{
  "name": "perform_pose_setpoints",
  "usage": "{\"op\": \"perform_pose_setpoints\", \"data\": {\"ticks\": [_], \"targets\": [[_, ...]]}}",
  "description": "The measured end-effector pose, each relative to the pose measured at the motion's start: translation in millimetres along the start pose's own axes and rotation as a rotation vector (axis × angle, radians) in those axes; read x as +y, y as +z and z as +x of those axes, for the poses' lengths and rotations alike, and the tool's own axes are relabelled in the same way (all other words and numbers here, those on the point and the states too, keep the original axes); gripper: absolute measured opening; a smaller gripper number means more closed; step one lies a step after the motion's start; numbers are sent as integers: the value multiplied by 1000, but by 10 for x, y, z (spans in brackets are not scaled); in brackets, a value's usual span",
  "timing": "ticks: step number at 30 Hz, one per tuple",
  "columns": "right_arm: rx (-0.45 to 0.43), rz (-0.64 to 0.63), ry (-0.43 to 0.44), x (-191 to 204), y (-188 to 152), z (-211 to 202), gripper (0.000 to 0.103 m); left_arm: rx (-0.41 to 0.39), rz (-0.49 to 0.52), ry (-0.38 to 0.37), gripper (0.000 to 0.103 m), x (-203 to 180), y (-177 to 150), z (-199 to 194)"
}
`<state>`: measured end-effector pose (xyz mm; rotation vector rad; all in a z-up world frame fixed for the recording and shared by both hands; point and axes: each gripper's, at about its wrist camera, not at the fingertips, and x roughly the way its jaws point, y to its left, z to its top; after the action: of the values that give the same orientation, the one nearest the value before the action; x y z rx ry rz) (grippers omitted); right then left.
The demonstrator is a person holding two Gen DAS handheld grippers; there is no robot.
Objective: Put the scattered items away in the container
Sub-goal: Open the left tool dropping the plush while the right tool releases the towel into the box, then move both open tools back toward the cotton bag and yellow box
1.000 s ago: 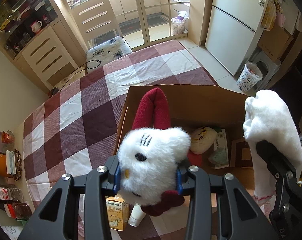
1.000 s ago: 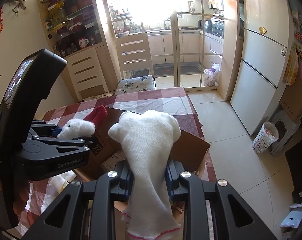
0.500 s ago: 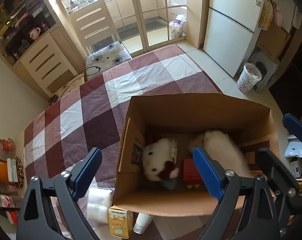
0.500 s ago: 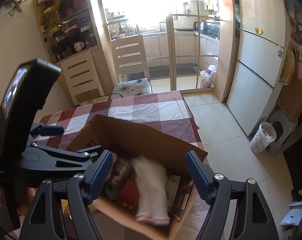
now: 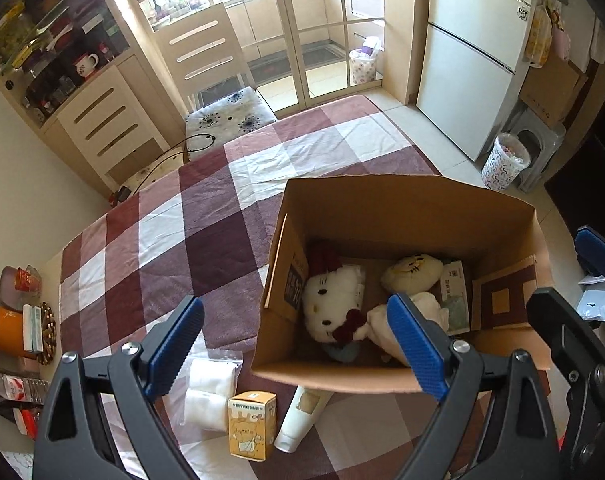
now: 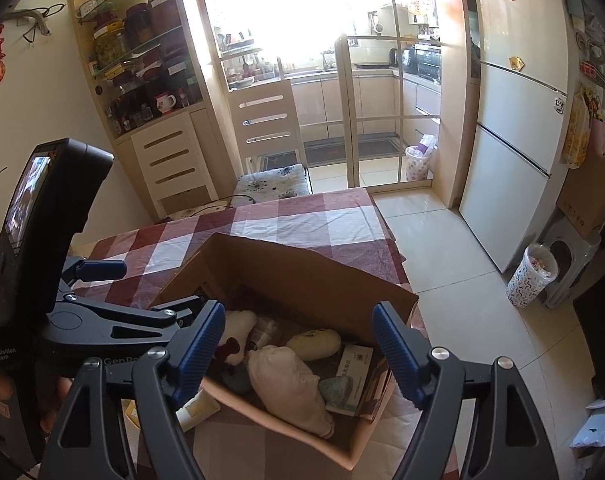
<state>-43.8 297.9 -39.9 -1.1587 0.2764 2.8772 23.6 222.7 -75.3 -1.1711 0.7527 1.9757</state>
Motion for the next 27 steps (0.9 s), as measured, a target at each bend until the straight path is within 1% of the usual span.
{"op": "perform_pose_setpoints", "data": {"ticks": [16,27], "targets": [[-7,-47,16,223,-154,-387,81,-32,-45,1,94,88,-400,-483],[-21,-81,37,475,-335,-662,82,-55,-83,27,94,241,-743,-757]]}}
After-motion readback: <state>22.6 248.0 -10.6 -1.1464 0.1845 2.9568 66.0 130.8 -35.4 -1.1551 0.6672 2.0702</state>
